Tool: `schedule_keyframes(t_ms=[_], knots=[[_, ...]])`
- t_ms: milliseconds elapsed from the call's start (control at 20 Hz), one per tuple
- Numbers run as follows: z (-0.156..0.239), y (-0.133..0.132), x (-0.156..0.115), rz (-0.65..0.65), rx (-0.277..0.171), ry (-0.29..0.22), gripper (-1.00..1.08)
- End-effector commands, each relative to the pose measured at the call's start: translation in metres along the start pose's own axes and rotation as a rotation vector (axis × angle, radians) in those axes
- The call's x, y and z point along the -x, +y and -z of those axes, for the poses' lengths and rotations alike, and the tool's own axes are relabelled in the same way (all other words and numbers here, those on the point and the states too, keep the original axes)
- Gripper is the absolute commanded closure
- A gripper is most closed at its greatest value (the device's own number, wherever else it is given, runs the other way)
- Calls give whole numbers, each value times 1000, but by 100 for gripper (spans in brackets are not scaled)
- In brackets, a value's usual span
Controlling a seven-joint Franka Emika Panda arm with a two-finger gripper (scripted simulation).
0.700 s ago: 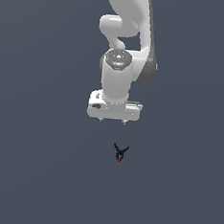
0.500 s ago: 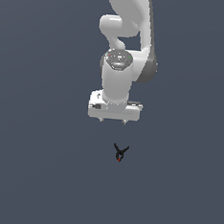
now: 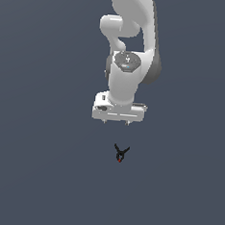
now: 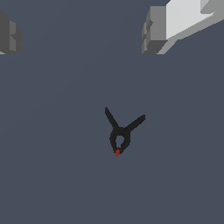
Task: Pick up the object and move it to a goal position.
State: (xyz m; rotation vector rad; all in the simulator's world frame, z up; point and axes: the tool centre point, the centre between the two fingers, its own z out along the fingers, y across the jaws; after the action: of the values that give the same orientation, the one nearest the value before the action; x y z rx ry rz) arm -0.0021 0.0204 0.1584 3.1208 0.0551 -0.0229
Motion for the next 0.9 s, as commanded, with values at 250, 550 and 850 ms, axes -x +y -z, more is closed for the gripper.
schedule_keyframes(t_ms=[250, 550, 850], knots=[[-7, -2, -9, -19, -2, 2, -92], [-24, -9, -29, -61, -7, 4, -92], [-53, -21, -56, -124, -13, 9, -92]])
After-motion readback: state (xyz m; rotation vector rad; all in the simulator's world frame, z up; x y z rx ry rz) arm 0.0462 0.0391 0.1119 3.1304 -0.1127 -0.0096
